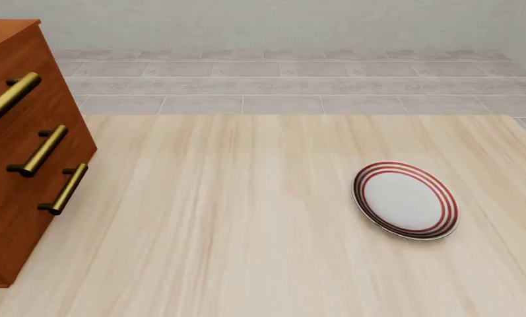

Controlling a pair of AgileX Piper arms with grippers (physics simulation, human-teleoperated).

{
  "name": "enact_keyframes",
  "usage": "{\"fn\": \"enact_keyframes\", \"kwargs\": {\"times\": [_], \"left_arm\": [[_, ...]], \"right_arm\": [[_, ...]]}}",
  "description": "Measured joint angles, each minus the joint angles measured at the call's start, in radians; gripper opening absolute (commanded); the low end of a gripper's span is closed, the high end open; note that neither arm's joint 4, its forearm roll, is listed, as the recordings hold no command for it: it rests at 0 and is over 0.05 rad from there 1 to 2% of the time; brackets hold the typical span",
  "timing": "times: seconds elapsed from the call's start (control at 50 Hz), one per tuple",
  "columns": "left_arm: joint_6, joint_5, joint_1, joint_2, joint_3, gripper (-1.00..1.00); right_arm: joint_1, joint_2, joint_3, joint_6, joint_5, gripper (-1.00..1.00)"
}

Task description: Put the bowl on top of the cabinet.

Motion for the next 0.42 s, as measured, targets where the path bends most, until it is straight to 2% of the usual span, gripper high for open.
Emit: {"fn": "enact_keyframes", "kwargs": {"times": [0.42], "left_arm": [[0.007, 0.041, -0.038, -0.015, -0.086, 1.00]], "right_arm": [[-0.002, -0.016, -0.003, 0.003, 0.017, 1.00]]}}
